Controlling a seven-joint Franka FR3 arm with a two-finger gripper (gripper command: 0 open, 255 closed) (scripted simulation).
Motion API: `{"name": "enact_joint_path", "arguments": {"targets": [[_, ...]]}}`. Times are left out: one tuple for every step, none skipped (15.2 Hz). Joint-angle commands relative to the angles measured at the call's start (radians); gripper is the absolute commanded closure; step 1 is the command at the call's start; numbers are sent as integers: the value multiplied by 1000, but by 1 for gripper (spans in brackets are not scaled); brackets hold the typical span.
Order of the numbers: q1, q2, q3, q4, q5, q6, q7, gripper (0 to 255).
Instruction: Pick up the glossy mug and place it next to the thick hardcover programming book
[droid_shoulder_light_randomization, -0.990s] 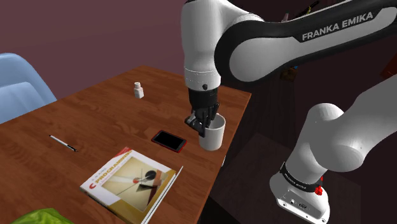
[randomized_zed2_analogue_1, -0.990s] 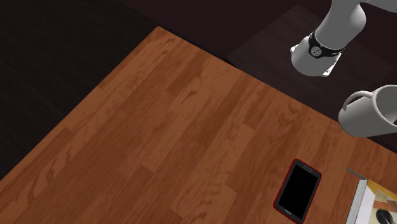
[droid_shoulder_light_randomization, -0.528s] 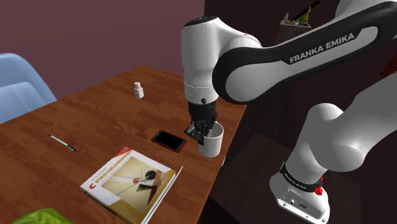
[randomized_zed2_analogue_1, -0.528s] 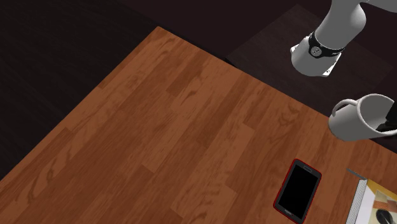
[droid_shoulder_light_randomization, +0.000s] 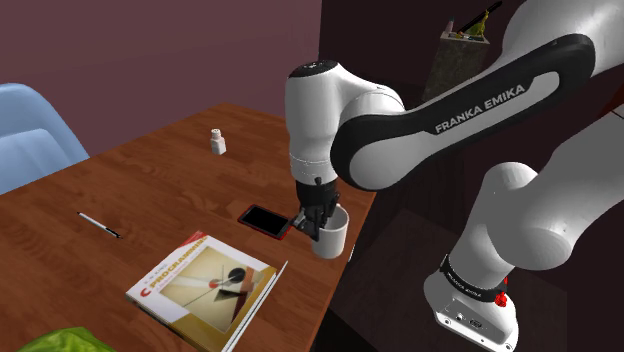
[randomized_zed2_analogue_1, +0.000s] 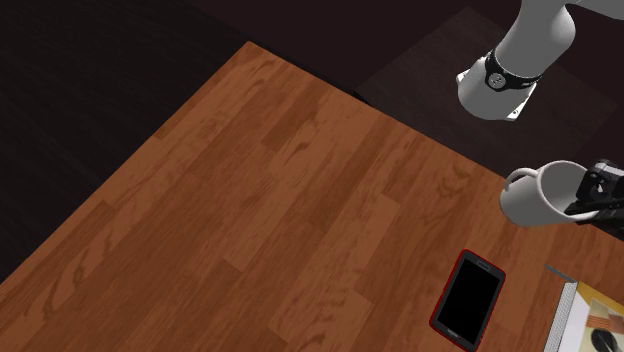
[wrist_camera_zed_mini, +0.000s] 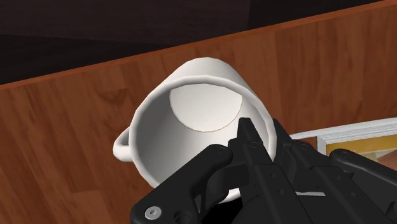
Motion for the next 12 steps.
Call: {"name": "enact_joint_path", "arguments": {"targets": [[0, 14, 6, -16, 0, 31, 4, 255], [0, 14, 6, -16, 0, 31, 4, 255], [0, 14, 6, -16, 0, 31, 4, 255], [0, 14, 6, -16, 0, 31, 4, 255], [0, 14, 6, -16, 0, 31, 4, 255], [0, 14, 6, -16, 0, 31, 4, 255], [0, 14, 6, -16, 0, 31, 4, 255], [0, 14, 6, -16, 0, 31, 4, 255], [0, 14, 6, -16, 0, 31, 4, 0], [0, 14, 6, -15, 0, 31, 4, 0], [0, 14, 6, -16, 0, 31, 4, 0], [0, 14, 6, -16, 0, 31, 4, 0]]}}
